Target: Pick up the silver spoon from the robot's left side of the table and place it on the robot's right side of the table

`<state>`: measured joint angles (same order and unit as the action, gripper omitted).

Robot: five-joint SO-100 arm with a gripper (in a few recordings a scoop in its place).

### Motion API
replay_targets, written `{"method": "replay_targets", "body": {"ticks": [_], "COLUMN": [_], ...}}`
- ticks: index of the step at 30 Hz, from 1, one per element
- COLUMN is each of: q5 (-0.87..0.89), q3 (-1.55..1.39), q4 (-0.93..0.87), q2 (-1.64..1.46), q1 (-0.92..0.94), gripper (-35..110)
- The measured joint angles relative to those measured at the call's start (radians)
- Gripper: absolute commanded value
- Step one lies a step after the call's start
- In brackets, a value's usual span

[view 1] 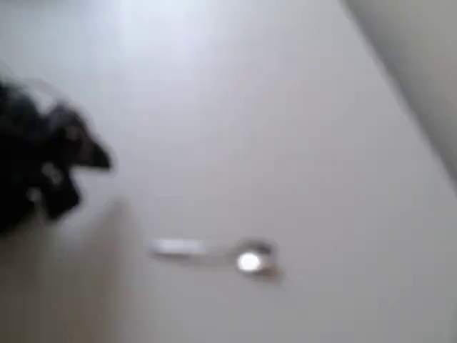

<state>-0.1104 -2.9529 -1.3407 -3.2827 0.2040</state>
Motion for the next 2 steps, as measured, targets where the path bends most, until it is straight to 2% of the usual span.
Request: {"method": "replay_targets", "body": {"ticks": [2], "q5": [0.0], "q3": [0.0], "q4": [0.0], "q2": [0.0], "q1": [0.0], "gripper": [-2]}}
